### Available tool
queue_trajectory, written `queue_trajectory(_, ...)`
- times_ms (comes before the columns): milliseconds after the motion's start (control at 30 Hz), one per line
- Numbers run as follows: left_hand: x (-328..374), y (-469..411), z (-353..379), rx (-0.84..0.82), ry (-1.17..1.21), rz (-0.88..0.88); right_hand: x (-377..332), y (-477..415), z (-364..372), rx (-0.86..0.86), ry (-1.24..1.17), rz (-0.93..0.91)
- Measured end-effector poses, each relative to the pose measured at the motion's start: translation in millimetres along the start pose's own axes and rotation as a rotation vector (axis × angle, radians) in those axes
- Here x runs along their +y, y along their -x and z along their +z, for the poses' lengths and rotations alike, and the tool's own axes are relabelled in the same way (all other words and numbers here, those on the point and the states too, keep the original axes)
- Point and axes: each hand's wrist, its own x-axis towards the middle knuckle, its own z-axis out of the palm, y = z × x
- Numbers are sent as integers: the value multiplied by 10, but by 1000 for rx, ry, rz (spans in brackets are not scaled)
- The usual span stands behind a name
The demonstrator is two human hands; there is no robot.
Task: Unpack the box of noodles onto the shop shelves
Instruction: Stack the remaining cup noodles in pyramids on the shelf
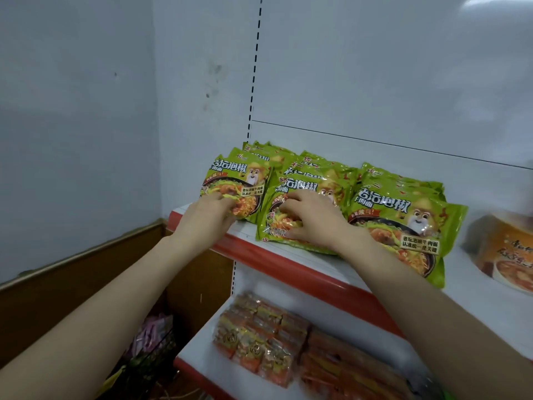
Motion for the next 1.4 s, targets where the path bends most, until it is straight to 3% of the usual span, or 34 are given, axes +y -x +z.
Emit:
queue_trajectory(267,-483,-584,365,-40,24,35,-97,-61,191,76,48,153)
queue_trajectory(467,-660,-762,481,-103,198,155,-210,-119,308,128,108,245)
queue_trajectory(733,-697,-841,492,-74,245,183,-410,-319,214,170,78,162)
queue_trajectory(867,-744,-820,465,-36,307,179,-470,-528,332,28,175,76)
queue_trajectory(967,-856,-888,457,11,415,84,-483,-549,419,31,259,66)
queue_trajectory(1033,-929,-975,443,-86,543,-23,-465,-555,473,84,291,81)
queue_trajectory(1167,-1035,-1116,422,-515,1156,-110,-453,-575,518,175,351,64)
queue_trajectory(1400,-1043,-1327,555,-538,1221,33,-354,-627,545,217,379,71)
